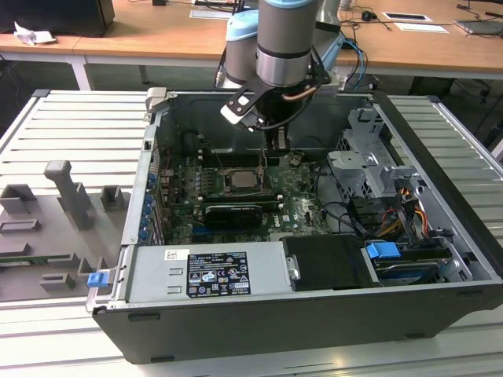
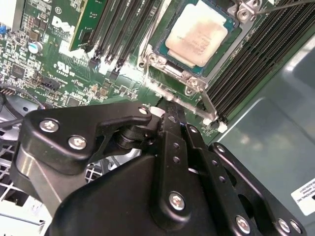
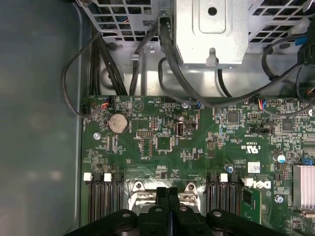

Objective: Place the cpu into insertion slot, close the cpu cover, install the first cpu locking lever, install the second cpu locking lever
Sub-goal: 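Close the cpu cover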

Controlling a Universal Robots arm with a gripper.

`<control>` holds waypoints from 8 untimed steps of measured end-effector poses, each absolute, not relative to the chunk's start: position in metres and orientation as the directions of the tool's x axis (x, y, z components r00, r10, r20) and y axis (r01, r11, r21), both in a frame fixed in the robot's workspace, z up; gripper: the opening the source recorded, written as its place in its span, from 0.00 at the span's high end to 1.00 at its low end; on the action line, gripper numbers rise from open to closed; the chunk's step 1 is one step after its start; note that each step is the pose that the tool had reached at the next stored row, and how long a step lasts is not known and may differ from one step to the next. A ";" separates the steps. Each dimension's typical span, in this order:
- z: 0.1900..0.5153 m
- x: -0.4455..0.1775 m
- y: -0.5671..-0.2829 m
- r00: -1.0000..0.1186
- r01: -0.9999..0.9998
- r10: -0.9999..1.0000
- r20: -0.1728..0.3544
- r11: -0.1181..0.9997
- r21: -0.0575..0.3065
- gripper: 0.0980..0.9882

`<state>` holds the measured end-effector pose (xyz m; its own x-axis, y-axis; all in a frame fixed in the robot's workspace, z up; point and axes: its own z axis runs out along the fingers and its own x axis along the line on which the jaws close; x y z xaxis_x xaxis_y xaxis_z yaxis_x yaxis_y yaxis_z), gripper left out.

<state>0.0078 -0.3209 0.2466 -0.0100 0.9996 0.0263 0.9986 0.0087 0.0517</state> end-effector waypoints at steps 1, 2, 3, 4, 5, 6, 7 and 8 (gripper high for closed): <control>0.247 0.007 -0.321 -0.010 0.999 1.000 0.026 0.009 0.052 0.99; 0.247 0.006 -0.321 -0.010 0.999 1.000 0.026 0.009 0.052 0.99; 0.247 0.004 -0.321 -0.010 0.999 1.000 0.026 0.009 0.052 0.99; 0.247 0.002 -0.321 -0.010 0.999 1.000 0.026 0.009 0.052 0.99; 0.247 0.000 -0.321 -0.010 0.999 1.000 0.026 0.009 0.052 0.99; 0.247 -0.002 -0.321 -0.010 0.999 1.000 0.026 0.009 0.052 0.99; 0.247 -0.004 -0.321 -0.010 0.999 1.000 0.026 0.009 0.052 0.99; 0.247 -0.005 -0.321 -0.010 0.999 1.000 0.026 0.009 0.052 0.99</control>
<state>-0.0052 -0.3209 0.2465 -0.0100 0.9996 0.0264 0.9986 0.0086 0.0517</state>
